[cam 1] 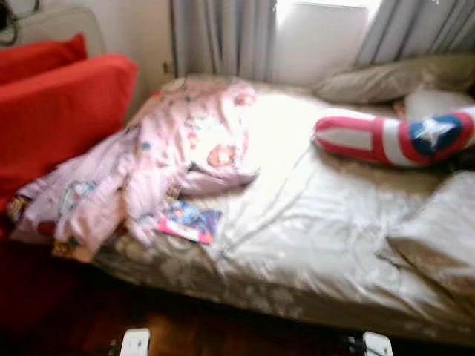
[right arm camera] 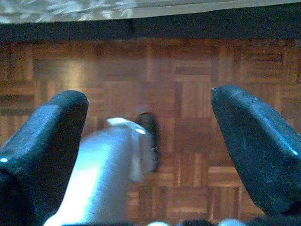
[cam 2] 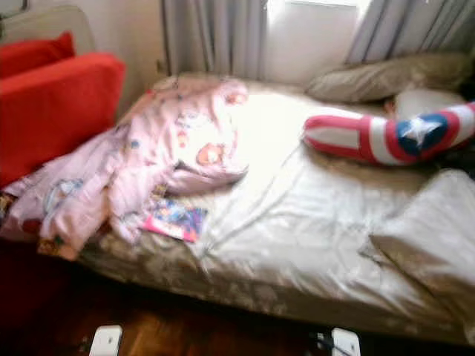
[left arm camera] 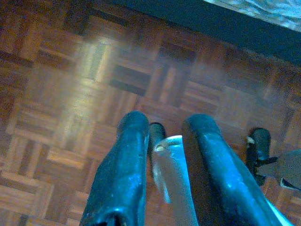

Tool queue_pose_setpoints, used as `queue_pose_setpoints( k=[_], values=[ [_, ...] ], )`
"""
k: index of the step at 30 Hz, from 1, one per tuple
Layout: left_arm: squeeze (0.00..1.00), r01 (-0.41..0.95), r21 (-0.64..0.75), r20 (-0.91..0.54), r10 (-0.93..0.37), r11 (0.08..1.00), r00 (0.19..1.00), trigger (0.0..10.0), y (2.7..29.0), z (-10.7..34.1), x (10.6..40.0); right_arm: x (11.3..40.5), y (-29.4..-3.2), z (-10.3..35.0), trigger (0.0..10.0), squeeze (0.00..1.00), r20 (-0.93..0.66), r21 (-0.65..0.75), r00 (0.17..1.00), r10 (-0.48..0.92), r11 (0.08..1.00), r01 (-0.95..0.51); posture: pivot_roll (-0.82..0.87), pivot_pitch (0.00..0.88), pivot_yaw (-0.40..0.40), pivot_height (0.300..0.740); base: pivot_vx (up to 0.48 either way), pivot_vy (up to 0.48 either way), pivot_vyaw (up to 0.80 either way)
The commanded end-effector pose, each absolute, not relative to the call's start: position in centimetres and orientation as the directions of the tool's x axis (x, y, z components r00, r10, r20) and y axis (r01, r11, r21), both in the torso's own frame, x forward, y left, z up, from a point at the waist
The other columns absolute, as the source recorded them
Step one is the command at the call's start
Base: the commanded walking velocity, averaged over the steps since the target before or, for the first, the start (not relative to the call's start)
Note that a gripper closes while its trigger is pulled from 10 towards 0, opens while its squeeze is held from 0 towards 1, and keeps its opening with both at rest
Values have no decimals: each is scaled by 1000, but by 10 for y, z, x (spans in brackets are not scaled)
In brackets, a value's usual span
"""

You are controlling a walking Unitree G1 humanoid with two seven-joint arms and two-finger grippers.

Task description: Clean up the room

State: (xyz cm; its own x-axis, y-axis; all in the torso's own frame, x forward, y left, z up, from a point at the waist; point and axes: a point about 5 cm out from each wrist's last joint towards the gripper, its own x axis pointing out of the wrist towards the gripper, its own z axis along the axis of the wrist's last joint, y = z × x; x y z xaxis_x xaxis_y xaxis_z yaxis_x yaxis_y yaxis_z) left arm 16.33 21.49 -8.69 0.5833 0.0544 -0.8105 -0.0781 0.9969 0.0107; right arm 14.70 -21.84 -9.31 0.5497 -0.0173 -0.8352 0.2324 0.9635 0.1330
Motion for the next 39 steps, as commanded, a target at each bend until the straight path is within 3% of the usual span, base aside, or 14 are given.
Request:
queue_pose_setpoints(
  k=[1, 11, 19, 39],
  values=[
    [0, -51, 10, -826, 36, 999, 562, 10000, 209, -91, 157, 150, -224, -91, 10000, 0, -825, 120, 563, -41, 962, 246, 1, 0, -21, 740, 0, -368, 0],
    [0, -43, 12, -828, 34, 999, 560, 10000, 210, -91, 157, 148, -223, -92, 10000, 0, -833, 119, 552, -38, 962, 245, -7, 0, -16, 740, 0, -368, 0],
    [0, -39, 12, -830, 32, 999, 556, 10000, 210, -91, 155, 147, -224, -92, 10000, 0, -832, 117, 553, -44, 960, 253, -12, 0, -16, 740, 0, -368, -733],
    [0, -27, 12, -837, 25, 1000, 547, 10000, 208, -93, 152, 143, -224, -93, 10000, 0, -831, 121, 554, -54, 954, 274, -23, 0, -18, 740, 0, -366, 0]
  ],
)
